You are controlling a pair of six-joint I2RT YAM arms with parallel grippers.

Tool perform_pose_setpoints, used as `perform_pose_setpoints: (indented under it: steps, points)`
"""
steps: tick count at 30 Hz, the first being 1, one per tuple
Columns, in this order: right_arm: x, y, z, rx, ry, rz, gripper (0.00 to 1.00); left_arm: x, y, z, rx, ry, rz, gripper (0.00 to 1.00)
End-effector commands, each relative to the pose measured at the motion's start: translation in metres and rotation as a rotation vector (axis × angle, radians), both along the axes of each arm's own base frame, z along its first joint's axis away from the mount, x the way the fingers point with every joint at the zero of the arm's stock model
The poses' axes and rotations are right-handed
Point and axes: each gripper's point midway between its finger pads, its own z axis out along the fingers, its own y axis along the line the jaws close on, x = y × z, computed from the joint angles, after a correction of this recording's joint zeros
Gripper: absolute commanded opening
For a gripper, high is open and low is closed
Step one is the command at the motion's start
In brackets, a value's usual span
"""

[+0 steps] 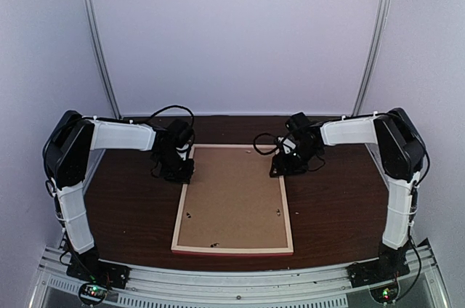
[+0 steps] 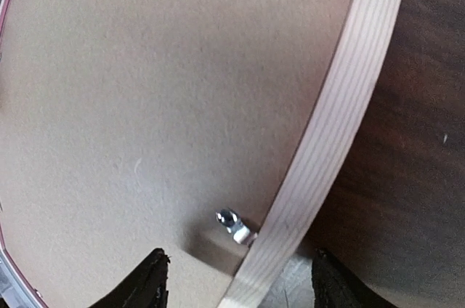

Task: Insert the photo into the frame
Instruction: Press the fastener onto the backboard.

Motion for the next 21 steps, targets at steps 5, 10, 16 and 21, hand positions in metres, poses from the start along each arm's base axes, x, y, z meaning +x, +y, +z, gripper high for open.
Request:
perform_pose_setpoints:
  steps: [5,10,16,21]
  points:
    - [-0.037,-0.026,0.019,-0.058,0.001,-0.069,0.73,-0.01,0.005,-0.004,0.028,0.028,-0.024,0.14]
    - [-0.065,-0.031,0.03,-0.081,-0.025,-0.09,0.76,-0.01,0.005,-0.001,0.024,0.021,-0.017,0.14]
    - [-0.104,-0.019,0.023,-0.124,-0.028,-0.099,0.76,-0.01,0.005,0.0,0.022,0.018,-0.016,0.14]
    - [-0.117,-0.011,0.014,-0.168,-0.03,-0.082,0.76,-0.01,0.005,-0.001,0.023,0.017,-0.019,0.14]
